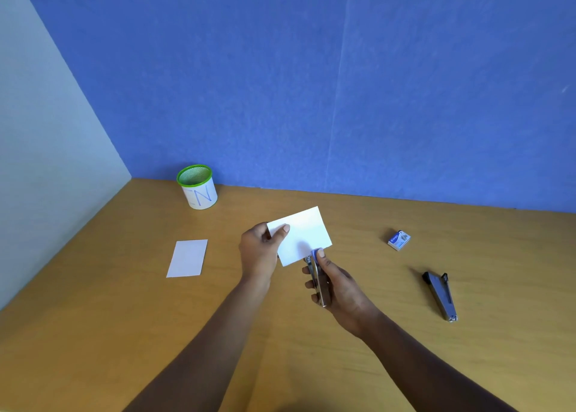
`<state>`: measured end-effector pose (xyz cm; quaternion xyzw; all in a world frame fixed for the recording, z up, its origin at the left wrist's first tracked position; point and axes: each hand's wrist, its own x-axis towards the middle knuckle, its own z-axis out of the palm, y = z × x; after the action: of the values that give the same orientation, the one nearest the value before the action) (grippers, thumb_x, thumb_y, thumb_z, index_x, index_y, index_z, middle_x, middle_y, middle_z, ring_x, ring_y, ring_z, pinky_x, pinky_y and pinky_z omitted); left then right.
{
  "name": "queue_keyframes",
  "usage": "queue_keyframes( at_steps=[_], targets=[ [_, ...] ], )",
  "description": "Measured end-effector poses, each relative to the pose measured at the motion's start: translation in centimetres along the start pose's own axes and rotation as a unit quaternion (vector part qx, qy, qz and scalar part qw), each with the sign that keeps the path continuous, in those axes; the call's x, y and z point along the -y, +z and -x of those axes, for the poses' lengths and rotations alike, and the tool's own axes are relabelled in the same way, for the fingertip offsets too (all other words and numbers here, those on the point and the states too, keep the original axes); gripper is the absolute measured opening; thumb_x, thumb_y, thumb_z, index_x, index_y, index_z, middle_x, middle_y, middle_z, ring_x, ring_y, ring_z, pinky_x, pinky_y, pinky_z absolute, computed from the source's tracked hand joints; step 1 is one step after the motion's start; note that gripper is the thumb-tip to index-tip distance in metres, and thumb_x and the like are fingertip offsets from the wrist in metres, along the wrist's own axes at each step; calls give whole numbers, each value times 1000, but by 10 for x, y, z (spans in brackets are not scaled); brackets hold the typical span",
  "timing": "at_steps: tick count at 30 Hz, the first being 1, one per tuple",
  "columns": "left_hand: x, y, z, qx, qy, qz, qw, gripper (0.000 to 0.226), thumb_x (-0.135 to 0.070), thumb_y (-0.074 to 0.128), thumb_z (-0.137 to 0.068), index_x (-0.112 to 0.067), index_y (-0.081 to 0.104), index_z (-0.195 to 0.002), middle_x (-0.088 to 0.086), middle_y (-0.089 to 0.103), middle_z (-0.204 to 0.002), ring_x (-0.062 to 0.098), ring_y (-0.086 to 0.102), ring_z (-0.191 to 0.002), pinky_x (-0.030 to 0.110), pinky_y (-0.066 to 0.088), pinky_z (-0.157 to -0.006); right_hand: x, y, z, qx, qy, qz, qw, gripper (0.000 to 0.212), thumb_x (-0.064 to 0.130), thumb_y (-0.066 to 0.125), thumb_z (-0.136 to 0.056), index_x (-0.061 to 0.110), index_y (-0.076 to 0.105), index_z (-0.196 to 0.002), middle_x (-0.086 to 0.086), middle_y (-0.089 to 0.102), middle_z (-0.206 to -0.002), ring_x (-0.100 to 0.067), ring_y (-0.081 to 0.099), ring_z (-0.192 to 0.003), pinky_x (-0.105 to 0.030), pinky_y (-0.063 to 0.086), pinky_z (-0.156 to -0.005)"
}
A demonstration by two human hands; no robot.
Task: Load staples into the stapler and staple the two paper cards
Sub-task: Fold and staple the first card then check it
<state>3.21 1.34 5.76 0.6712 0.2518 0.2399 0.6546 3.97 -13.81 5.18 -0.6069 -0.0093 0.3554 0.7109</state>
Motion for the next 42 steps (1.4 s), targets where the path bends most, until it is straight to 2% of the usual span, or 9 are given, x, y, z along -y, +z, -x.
queue_keyframes(
  at_steps=[6,9,16,19,21,27,30,35,42],
  targets=[
    [-4,0,5,3,13,-8,1000,49,-34,70,-72,12,55,-80,10,50,-69,20,42,-64,33,35,-60,5,0,5,-5,-10,-27,1000,40,53,54,-76,21,66,-97,4,61,-100,-11,53,-78,-23,40,-66],
    [-7,-1,6,-10,32,-33,999,45,-23,71,-80,14,47,-69,9,35,-61,19,30,-60,30,27,-57,6,0,5,0,-8,-33,999,40,53,56,-74,21,67,-96,5,61,-99,-10,53,-78,-23,39,-66],
    [-11,-6,10,-49,85,-105,990,52,-15,69,-82,-11,29,-50,-3,23,-48,13,19,-50,26,19,-49,8,4,5,6,6,-54,998,46,54,58,-69,18,68,-95,5,62,-98,-10,53,-76,-24,37,-64],
    [-9,-5,9,-32,83,-92,992,42,-17,69,-82,4,43,-57,0,31,-50,13,24,-51,26,23,-51,8,4,4,6,8,-59,998,46,54,60,-68,19,67,-95,5,62,-95,-10,52,-76,-24,37,-63],
    [-8,-4,10,-13,76,-90,993,44,-18,70,-82,-2,40,-54,-10,31,-44,6,24,-46,24,22,-48,9,5,4,7,8,-63,998,44,54,60,-68,20,68,-96,7,60,-89,-10,53,-75,-24,37,-62],
    [-6,5,16,33,53,-82,995,40,-17,71,-81,-6,43,-54,-12,36,-41,5,28,-44,22,25,-47,10,8,3,8,0,-72,997,43,53,61,-70,20,67,-98,6,58,-86,-9,52,-72,-23,37,-60],
    [-6,7,17,52,47,-73,995,30,-18,71,-81,6,58,-68,4,50,-56,15,38,-54,26,30,-55,10,8,4,5,-11,-72,997,47,54,62,-71,20,66,-102,3,56,-87,-8,49,-70,-22,34,-59],
    [-11,9,21,74,43,-75,994,21,-17,72,-80,-5,63,-66,6,50,-58,16,39,-57,26,30,-54,9,7,5,-20,-31,-60,998,46,58,66,-65,24,66,-96,3,43,-77,-8,39,-64,-23,33,-63],
    [-14,10,24,92,35,-72,993,13,-16,72,-80,-9,67,-71,4,58,-61,14,46,-57,25,35,-55,8,8,6,-42,-70,-68,994,33,50,71,-69,25,68,-90,4,55,-82,-11,38,-66,-25,30,-59]
  ],
)
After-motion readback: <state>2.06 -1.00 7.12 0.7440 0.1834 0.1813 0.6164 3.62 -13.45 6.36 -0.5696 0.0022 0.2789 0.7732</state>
